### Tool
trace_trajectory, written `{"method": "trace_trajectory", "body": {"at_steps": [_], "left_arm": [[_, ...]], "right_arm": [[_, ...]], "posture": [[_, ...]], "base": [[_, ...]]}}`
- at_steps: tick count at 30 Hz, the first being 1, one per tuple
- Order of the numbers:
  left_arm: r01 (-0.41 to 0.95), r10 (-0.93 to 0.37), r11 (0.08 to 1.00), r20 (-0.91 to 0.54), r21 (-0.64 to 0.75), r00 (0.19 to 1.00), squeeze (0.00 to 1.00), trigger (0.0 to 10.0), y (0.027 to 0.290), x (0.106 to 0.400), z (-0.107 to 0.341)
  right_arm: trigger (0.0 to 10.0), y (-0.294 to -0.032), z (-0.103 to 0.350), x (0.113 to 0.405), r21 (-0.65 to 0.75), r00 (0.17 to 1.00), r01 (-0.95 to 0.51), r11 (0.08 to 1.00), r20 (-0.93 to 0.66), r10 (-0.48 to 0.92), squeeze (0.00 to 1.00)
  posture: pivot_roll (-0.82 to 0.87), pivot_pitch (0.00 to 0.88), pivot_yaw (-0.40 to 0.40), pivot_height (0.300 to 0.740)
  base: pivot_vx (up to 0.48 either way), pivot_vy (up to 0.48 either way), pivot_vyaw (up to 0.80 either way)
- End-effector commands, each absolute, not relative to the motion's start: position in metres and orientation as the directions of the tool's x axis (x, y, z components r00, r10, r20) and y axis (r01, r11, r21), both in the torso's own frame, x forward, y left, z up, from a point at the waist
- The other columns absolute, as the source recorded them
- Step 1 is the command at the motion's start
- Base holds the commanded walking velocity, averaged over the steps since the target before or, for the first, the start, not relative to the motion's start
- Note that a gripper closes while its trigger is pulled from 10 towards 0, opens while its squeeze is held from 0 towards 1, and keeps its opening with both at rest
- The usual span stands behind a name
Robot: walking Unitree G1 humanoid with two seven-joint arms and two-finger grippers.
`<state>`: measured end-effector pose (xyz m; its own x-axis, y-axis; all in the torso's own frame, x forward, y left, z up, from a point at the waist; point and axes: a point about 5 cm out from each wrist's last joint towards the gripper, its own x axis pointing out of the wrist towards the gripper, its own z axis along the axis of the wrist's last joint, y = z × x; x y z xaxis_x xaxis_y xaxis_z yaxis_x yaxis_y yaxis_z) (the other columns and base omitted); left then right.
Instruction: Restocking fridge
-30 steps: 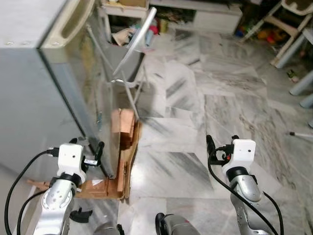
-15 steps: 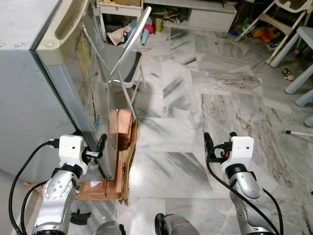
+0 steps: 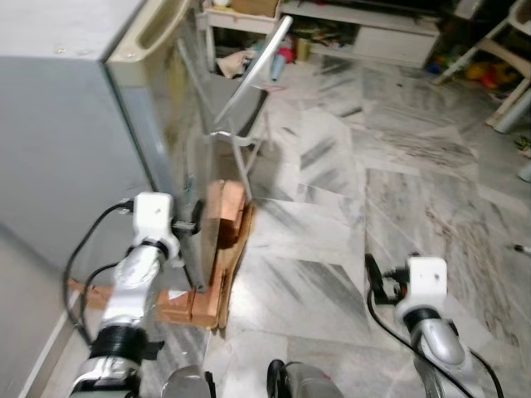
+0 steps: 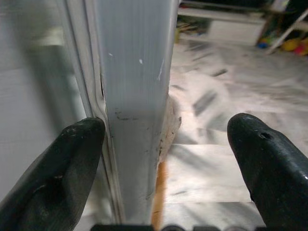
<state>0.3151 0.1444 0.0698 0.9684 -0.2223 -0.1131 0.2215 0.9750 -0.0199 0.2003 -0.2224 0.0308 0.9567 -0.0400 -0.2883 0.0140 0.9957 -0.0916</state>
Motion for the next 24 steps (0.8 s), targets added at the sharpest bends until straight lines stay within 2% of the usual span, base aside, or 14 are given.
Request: {"method": "trace_trajectory", "body": {"at_steps": [1,3,5,9,10,11,15,24], "left_arm": [[0.45,-0.453,0.891,0.075,0.052,0.888,0.0,10.0,0.082,0.328,0.117],[0.479,-0.482,0.876,0.082,0.056,0.872,0.0,10.0,0.073,0.328,0.118],[0.477,-0.482,0.876,0.077,0.069,0.873,0.0,10.0,0.077,0.331,0.115],[0.449,-0.453,0.891,0.062,0.07,0.889,0.0,10.0,0.095,0.336,0.113],[0.406,-0.411,0.91,0.05,0.087,0.91,0.0,10.0,0.111,0.338,0.11],[0.406,-0.411,0.91,0.05,0.087,0.91,0.0,10.0,0.111,0.338,0.11],[0.325,-0.33,0.939,0.021,0.116,0.944,0.0,10.0,0.142,0.335,0.102],[0.262,-0.264,0.957,-0.007,0.12,0.965,0.0,10.0,0.162,0.321,0.085]], "right_arm": [[10.0,-0.225,0.04,0.205,-0.104,0.968,0.019,0.994,-0.248,-0.044,0.0],[10.0,-0.223,0.042,0.206,-0.108,0.971,0.015,0.994,-0.237,-0.041,0.0],[10.0,-0.22,0.044,0.206,-0.12,0.974,-0.001,0.993,-0.224,-0.026,0.0],[10.0,-0.219,0.043,0.206,-0.115,0.974,0.001,0.993,-0.226,-0.027,0.0],[10.0,-0.218,0.042,0.207,-0.112,0.973,-0.005,0.994,-0.228,-0.021,0.0],[10.0,-0.218,0.042,0.207,-0.112,0.973,-0.005,0.994,-0.228,-0.021,0.0],[10.0,-0.215,0.043,0.212,-0.112,0.975,-0.023,0.993,-0.222,-0.003,0.0],[10.0,-0.213,0.041,0.215,-0.109,0.974,-0.04,0.993,-0.227,0.015,0.0]], "posture": [[-0.03,0.054,-0.06,0.74],[-0.04,0.051,-0.052,0.74],[-0.05,0.051,-0.05,0.74],[-0.03,0.053,-0.052,0.74],[-0.03,0.053,-0.052,0.74],[-0.03,0.053,-0.052,0.74],[-0.01,0.054,-0.063,0.74],[0.0,0.058,-0.071,0.74]], "base": [[0.0,0.0,0.0],[0.0,0.0,0.0],[0.0,0.0,0.0],[0.0,0.0,0.0],[0.0,0.0,0.0],[0.0,0.0,0.0],[0.0,0.0,0.0],[0.0,0.0,0.0]]}}
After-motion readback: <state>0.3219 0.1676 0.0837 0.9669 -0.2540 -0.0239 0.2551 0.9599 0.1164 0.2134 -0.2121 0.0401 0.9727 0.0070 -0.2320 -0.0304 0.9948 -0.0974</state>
